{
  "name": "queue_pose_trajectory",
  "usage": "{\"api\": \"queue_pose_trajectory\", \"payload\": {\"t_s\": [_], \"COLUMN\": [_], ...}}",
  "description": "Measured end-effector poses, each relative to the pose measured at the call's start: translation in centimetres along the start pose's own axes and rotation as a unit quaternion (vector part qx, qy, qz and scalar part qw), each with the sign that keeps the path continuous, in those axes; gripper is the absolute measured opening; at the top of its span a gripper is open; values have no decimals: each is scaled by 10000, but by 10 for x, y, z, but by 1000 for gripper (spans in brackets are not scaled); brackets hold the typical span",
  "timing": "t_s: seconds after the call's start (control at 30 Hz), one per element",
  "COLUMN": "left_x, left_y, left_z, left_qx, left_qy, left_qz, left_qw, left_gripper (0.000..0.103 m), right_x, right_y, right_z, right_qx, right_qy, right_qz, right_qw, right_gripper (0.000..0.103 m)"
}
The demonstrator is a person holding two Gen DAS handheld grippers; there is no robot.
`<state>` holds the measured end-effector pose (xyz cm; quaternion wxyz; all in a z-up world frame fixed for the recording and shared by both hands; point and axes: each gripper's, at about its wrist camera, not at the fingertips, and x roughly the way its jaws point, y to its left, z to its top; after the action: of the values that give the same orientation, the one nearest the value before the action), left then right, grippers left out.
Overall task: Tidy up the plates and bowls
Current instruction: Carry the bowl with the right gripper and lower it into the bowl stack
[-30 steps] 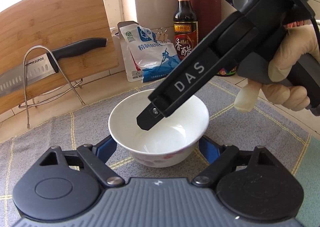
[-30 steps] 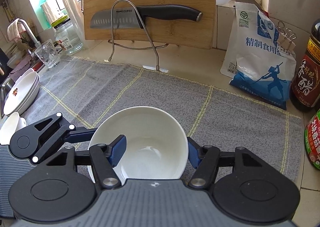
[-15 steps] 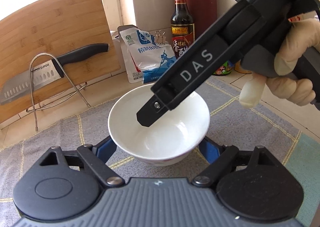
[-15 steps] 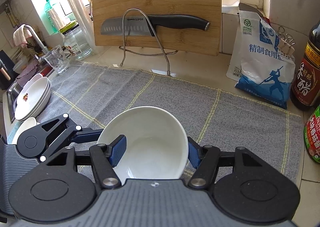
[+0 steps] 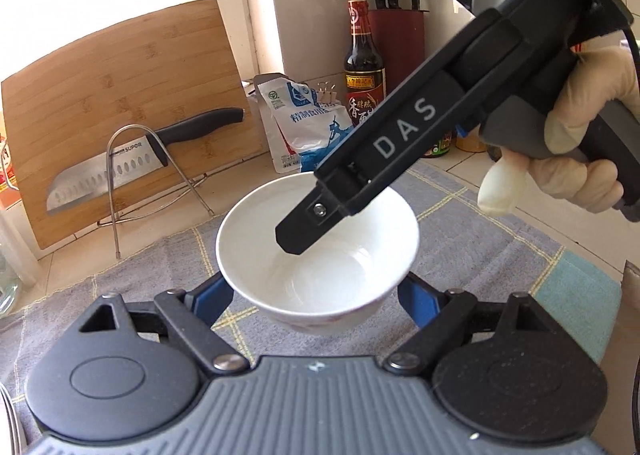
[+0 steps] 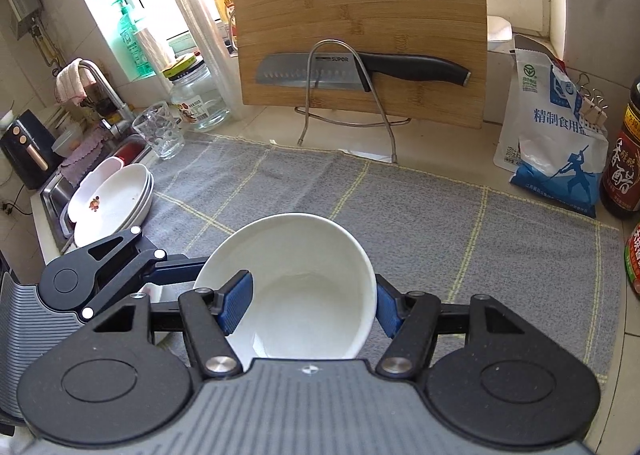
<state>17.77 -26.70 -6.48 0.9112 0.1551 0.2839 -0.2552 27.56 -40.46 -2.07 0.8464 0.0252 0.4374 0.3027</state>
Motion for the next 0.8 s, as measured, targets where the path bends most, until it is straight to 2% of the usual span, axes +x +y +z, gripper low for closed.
{"api": "queue_pose_trajectory", "payload": {"t_s": [0.33,0.8], "left_x": [-53,-108], "left_y": [33,84], "left_z": [-22,-52], "left_qx": [-187,-291], "left_qy": [-28,-46], "left_qz": [80,313], "left_qw": [9998,9991], "left_gripper": [89,89], "right_x": [1,28], "right_y": [68,149], "right_z": [3,13], "right_qx": [-268,-488], "right_qy": [-61,-66], "right_qz": [122,303], "right_qw": [9995,9983], "right_gripper": [69,69]}}
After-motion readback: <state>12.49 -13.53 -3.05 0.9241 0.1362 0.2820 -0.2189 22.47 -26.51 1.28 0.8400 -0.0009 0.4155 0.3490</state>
